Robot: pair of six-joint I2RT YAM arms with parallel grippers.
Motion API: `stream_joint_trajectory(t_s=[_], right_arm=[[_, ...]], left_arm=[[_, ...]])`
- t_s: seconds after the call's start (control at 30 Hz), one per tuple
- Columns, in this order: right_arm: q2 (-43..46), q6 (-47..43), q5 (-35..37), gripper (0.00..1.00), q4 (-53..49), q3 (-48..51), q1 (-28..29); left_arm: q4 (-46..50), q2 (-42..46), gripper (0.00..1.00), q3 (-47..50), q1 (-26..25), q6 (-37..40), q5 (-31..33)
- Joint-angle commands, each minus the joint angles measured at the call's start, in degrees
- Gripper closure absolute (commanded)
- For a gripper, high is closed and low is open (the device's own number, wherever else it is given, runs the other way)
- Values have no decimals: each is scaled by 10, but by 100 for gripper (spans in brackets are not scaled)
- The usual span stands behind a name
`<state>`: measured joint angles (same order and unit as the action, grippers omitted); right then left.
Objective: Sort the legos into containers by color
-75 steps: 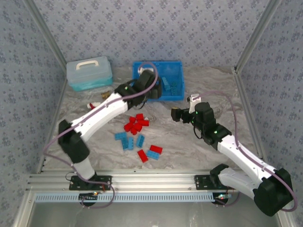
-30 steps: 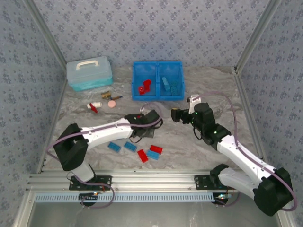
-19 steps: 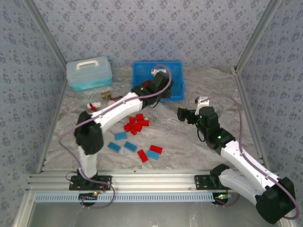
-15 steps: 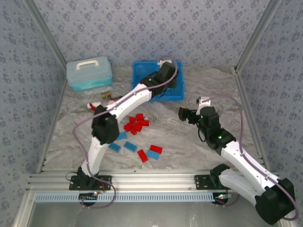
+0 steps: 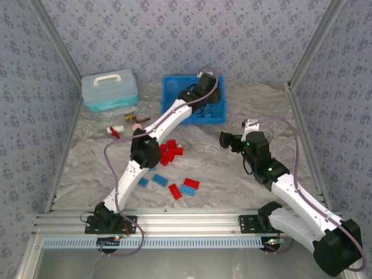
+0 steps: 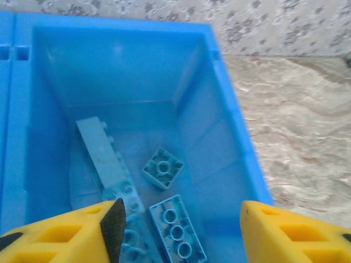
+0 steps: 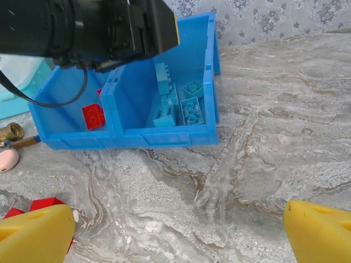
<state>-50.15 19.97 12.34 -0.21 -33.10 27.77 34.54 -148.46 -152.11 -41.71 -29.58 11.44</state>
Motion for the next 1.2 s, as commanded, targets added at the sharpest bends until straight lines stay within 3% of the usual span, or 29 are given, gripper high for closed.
stream_joint_trajectory(t_s=[0.0, 0.07, 0.13, 0.23, 0.3, 0.4, 0.5, 0.67, 0.73, 1.03, 1.17], right_arm=[[0, -7, -4, 0, 32, 16, -3], [-9, -17, -13, 0, 16, 4, -3], [-26, -28, -67, 0, -25, -26, 5], [-74, -57, -154, 0, -75, -72, 47], [-126, -93, -148, 0, -126, -114, 103], [-214, -146, -105, 0, -174, -168, 173], [-295, -171, -129, 2, -182, -211, 184], [-432, -251, -119, 8, -192, -302, 198], [-492, -281, -113, 9, -203, -344, 203], [-646, -344, -94, 13, -223, -463, 205], [-678, -354, -111, 27, -242, -479, 204]], left_arm=[[38, 93, 38, -27, -5, 21, -34], [95, 140, 35, -15, -5, 38, -53], [144, 214, 31, 32, -5, 70, -69], [160, 367, 24, 195, -3, 131, -73], [145, 475, 19, 320, 0, 165, -62], [131, 626, 14, 492, 5, 187, 32], [121, 763, 10, 628, 18, 194, 85], [47, 970, 1, 834, 35, 286, 112], [27, 1021, 1, 896, 43, 287, 122], [-45, 1130, 1, 1077, 46, 319, 12], [-91, 1164, 1, 1137, 41, 318, -49]])
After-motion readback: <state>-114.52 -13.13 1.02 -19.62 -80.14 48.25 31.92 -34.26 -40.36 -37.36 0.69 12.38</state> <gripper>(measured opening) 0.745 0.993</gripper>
